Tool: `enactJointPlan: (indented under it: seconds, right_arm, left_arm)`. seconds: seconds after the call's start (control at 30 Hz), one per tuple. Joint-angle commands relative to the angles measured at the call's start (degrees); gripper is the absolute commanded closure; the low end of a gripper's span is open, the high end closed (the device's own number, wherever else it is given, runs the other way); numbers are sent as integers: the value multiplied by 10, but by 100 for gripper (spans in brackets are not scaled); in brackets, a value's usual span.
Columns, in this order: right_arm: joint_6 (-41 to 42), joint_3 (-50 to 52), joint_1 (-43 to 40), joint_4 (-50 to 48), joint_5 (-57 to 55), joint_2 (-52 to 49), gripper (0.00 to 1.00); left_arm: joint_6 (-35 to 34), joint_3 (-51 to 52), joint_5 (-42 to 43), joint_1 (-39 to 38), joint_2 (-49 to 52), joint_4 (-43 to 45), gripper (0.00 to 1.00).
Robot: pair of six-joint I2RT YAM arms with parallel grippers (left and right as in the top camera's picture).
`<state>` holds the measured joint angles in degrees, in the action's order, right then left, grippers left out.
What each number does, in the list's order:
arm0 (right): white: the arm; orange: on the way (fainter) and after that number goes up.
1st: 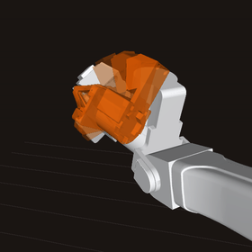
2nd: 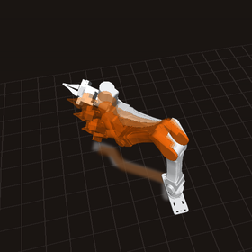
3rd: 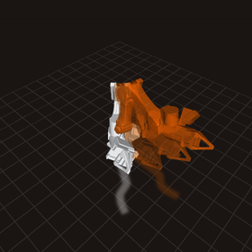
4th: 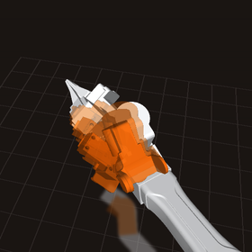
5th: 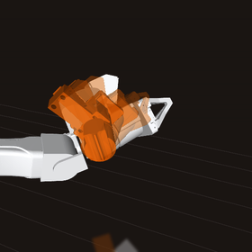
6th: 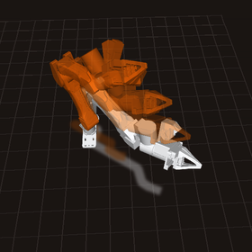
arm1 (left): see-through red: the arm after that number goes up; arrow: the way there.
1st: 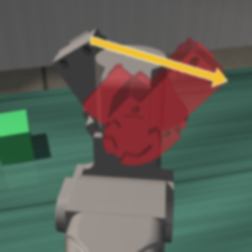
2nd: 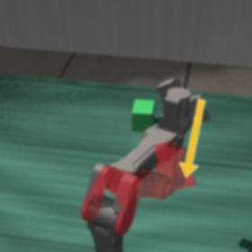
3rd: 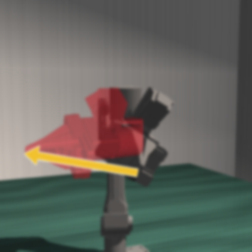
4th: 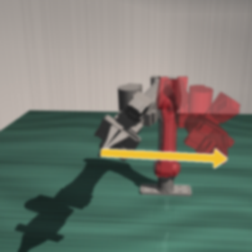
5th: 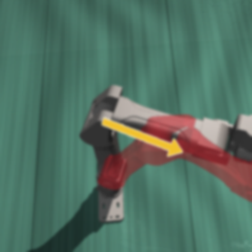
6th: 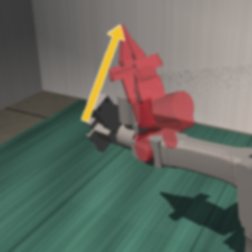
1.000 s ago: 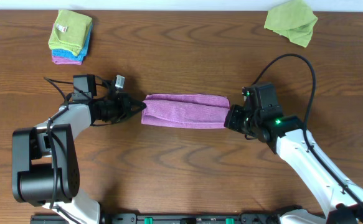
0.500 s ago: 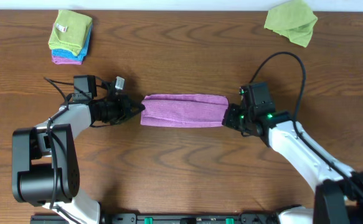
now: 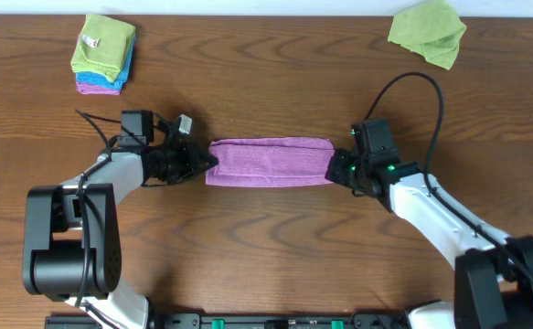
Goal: Fold the cloth
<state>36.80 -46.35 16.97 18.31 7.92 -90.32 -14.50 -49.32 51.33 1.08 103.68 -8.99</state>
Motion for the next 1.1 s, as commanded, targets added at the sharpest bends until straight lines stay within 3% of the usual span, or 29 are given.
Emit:
enactJointPlan:
  seconds: [0.0,0.33,0.37,0.4,0.43,0.5,0.6,0.7,0.8,0.83,0.87,0.9,0.93,0.97,1.07]
  right_arm:
    - [-7,-4,3,2,-6,-21,98]
    - [-11,-4,3,-5,-4,-22,98]
    - [-11,-4,3,-7,-4,-22,81]
    - [-11,-4,3,-8,0,-22,55]
    - [-11,-5,3,-8,7,-22,39]
    - [-18,-7,2,-8,14,-22,21]
    - [-50,-18,1,0,17,-18,16]
    - [-78,-45,-3,30,17,-1,11]
    - [-98,-82,-13,64,9,25,14]
    - [-104,-95,-17,78,9,35,21]
    - [-111,-109,-21,89,9,45,46]
    - [-112,-121,-24,100,9,56,76]
    - [-112,-131,-24,108,9,64,93]
    - [-112,-139,-24,112,9,71,98]
    - [-126,-146,-18,109,4,82,98]
  left_arm:
    - [9,-7,-21,1,-10,-3,94]
    - [8,-7,-42,2,-10,-13,95]
    - [8,-7,-41,2,-10,-13,91]
    - [8,-7,-41,2,-11,-13,69]
    - [8,-7,-38,2,-12,-13,35]
    - [8,-9,-39,7,-22,-20,17]
    - [8,-14,-65,18,-57,-37,2]
    - [16,-16,-75,27,-112,-44,3]
    - [17,-16,-88,28,-170,-48,0]
    - [17,-16,-87,27,-188,-48,10]
    - [17,-16,-87,26,-205,-49,30]
    - [19,-16,-84,24,-221,-49,62]
    - [26,-16,-78,21,-232,-49,85]
    - [34,-16,-70,17,-242,-49,94]
    - [61,-16,-71,-13,-256,-49,95]
